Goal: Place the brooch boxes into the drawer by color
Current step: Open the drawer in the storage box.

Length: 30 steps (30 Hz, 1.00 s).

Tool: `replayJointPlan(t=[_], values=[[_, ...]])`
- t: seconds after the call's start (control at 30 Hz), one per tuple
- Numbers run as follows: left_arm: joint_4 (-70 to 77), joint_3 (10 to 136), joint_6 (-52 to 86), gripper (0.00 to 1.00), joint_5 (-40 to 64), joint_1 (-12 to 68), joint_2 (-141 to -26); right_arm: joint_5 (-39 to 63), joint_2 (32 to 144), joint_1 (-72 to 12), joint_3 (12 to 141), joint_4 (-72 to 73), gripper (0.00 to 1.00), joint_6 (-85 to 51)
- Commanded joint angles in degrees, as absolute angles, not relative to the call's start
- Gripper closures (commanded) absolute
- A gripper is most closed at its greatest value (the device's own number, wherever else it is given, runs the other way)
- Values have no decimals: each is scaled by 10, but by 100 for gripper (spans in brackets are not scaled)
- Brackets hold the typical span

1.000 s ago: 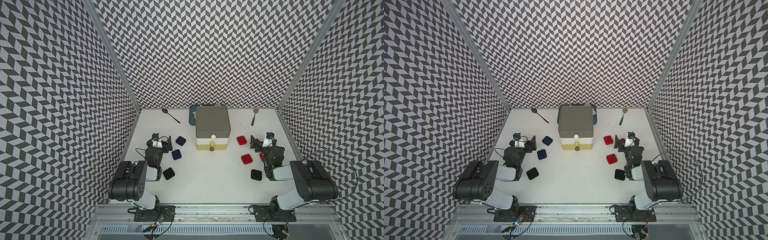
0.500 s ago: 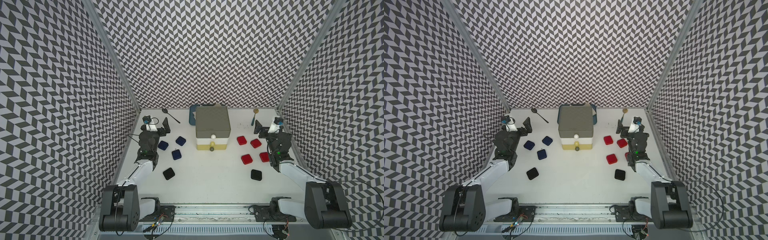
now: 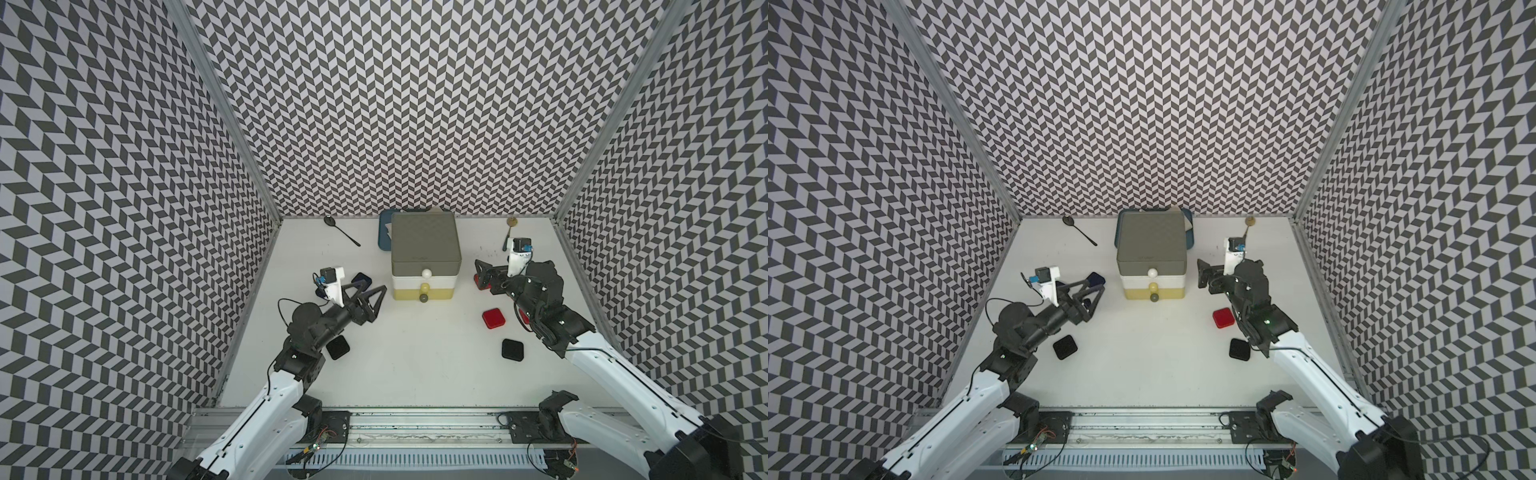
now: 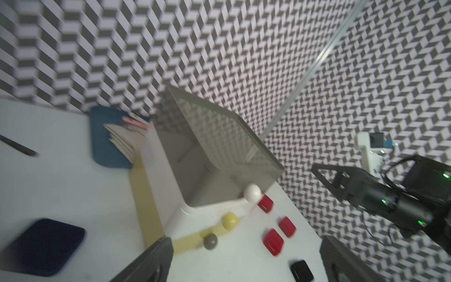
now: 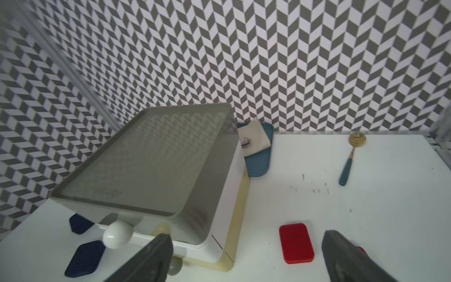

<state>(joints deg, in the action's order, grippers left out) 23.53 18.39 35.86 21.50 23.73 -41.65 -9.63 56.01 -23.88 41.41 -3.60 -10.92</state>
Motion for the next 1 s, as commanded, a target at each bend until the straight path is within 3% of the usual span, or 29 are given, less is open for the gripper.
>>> replayJointPlan(t=[0.0, 0.2, 0.43, 0.83, 0.97], values=[[268, 174, 422, 0, 170, 293, -414, -151, 533, -239, 404, -117, 1, -133], [245, 236, 454, 4, 143, 332, -538, -142, 537, -237, 416, -166, 1, -157], [104, 385, 414, 5, 1, 415, -648, -131, 540, -230, 411, -182, 1, -168], [27, 495, 475, 13, 9, 432, -795, -97, 528, -224, 400, -184, 0, -176], [32, 509, 477, 14, 10, 432, -807, -85, 516, -223, 392, -178, 5, -177]])
